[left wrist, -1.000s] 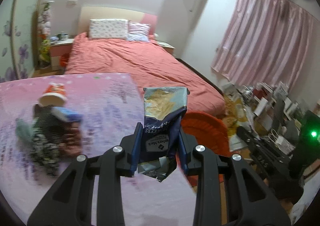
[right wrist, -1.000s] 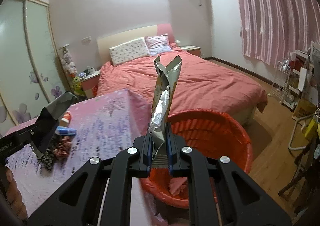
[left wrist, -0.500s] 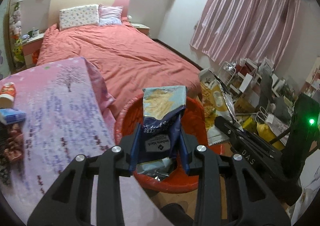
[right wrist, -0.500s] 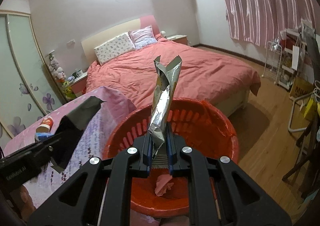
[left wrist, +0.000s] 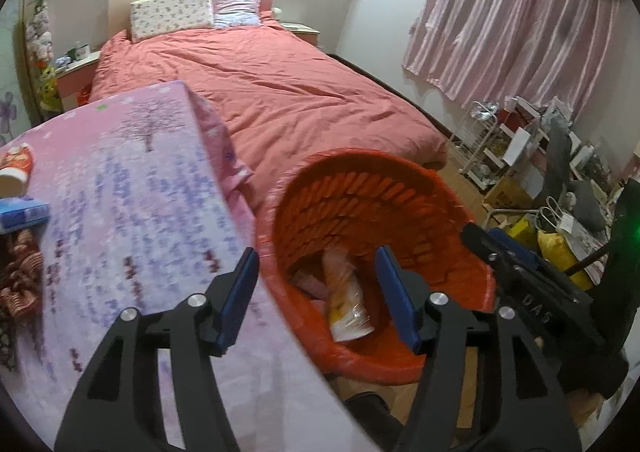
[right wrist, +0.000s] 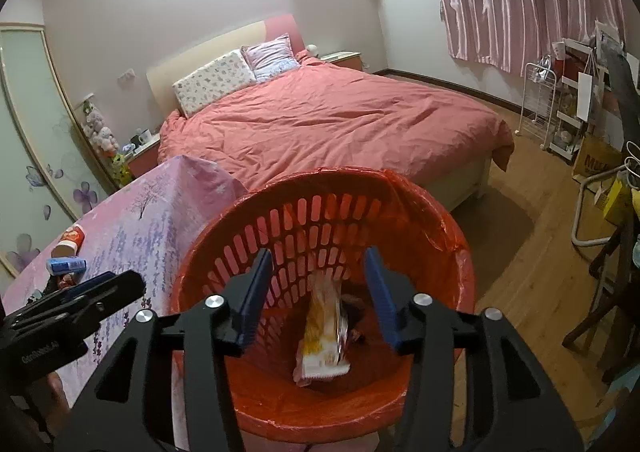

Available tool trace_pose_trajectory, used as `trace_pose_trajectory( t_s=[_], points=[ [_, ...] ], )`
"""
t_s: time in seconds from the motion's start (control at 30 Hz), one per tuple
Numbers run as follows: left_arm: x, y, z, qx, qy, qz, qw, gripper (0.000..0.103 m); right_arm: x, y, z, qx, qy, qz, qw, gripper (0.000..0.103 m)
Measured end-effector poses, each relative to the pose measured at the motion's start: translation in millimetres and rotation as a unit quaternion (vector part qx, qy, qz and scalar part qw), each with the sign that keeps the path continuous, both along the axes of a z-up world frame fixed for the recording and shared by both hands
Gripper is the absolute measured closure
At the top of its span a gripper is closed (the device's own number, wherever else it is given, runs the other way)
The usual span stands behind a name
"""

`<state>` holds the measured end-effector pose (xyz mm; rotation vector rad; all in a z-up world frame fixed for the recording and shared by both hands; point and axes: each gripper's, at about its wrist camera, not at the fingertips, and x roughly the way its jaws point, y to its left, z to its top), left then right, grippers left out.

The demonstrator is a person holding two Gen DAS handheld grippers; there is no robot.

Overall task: Collect trash
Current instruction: 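Open both tools to drop the snack bag and wrapper into the basket, then grasp the black floral scrunchie with the left tool while the right tool grasps the brown scrunchie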

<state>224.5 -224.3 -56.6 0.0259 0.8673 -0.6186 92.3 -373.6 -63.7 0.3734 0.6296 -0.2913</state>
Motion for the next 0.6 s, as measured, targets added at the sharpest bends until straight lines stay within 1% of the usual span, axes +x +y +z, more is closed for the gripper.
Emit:
trace_pose_trajectory(
  t_s=[0.1,0.2,0.3,0.4,0.5,0.53,0.6],
  points=[
    [-2,23,2,0.006,-0.009,0.016,0.9998,0.038,2,5,3,-0.005,0.0,0.004,1.0,0.049],
    [-5,50,8,0.006,-0.016,0.037,0.9992,0.035,6,19,9,-0.016,0.0,0.016,1.0,0.046],
    [-6,86,13,0.014,-0.029,0.064,0.9974,0.034,9,37,14,-0.025,0.0,0.034,0.999,0.045],
    [-6,122,20,0.014,-0.036,0.094,0.9949,0.034,15,61,18,-0.034,0.002,0.056,0.998,0.044],
    [-6,169,27,0.016,-0.047,0.135,0.9896,0.034,23,90,18,-0.042,0.007,0.087,0.995,0.044],
    [-7,178,27,0.018,-0.051,0.144,0.9881,0.034,25,97,18,-0.043,0.008,0.094,0.995,0.044],
    [-6,207,29,0.028,-0.062,0.175,0.9823,0.034,28,115,18,-0.048,0.01,0.11,0.993,0.044]
  ],
)
